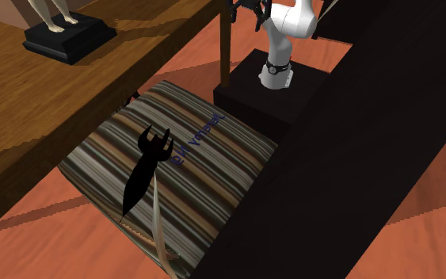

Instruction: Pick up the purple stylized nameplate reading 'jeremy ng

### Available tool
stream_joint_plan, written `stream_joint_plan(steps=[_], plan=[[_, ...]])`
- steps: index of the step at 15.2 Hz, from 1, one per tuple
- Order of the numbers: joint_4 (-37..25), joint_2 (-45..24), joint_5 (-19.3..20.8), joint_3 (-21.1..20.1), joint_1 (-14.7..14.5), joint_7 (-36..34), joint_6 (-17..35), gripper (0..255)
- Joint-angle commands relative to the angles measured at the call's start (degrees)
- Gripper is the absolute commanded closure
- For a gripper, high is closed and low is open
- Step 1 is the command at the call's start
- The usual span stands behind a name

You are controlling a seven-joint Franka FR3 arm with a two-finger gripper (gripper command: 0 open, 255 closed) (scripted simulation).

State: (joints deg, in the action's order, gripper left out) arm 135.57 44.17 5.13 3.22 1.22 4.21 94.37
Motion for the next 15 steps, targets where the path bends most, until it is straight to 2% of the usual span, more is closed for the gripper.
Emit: stream_joint_plan(steps=[1, 8, 15], plan=[[0.0, 0.0, 0.0, 0.0, 0.0, 0.0, 0.0, 0], [-3.1, -14.3, -0.8, -0.4, -0.6, -2.1, 10.5, 0], [-9.9, -29.7, -1.6, -0.7, -1.0, -3.7, 18.2, 0]])
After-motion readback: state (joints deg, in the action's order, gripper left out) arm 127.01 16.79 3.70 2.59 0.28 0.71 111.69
